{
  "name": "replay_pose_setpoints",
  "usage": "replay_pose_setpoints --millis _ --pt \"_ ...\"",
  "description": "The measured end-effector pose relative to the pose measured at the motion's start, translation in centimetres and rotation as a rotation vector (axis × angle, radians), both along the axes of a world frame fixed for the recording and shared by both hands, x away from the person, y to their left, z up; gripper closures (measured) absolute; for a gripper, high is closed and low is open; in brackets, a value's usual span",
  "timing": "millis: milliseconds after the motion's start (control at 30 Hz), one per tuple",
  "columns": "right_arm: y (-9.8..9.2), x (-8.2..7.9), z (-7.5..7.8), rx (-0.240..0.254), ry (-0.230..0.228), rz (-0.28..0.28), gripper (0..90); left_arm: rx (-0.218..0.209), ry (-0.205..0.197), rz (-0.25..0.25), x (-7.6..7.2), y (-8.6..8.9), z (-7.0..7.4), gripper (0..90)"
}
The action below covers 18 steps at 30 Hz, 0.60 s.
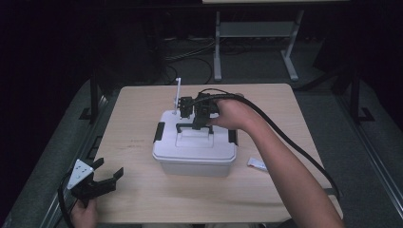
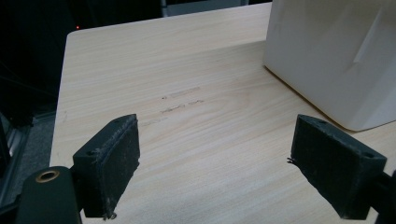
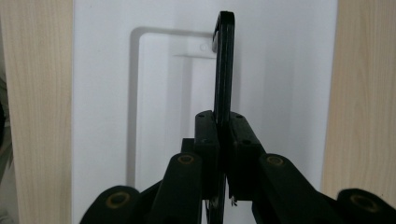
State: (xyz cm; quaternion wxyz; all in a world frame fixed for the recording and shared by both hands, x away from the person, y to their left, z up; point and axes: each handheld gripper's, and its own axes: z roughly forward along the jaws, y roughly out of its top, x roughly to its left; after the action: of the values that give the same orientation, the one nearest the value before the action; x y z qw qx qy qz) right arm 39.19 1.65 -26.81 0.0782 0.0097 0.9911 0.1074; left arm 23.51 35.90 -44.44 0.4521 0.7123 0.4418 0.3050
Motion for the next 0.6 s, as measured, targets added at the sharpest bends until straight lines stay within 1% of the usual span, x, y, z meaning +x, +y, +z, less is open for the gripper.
replay_pose_setpoints --millis 600 --pt "-0.09 -0.03 0.24 0.011 0.001 0.003 83.9 0.0 0.001 -0.002 0.05 0.05 -0.05 15.0"
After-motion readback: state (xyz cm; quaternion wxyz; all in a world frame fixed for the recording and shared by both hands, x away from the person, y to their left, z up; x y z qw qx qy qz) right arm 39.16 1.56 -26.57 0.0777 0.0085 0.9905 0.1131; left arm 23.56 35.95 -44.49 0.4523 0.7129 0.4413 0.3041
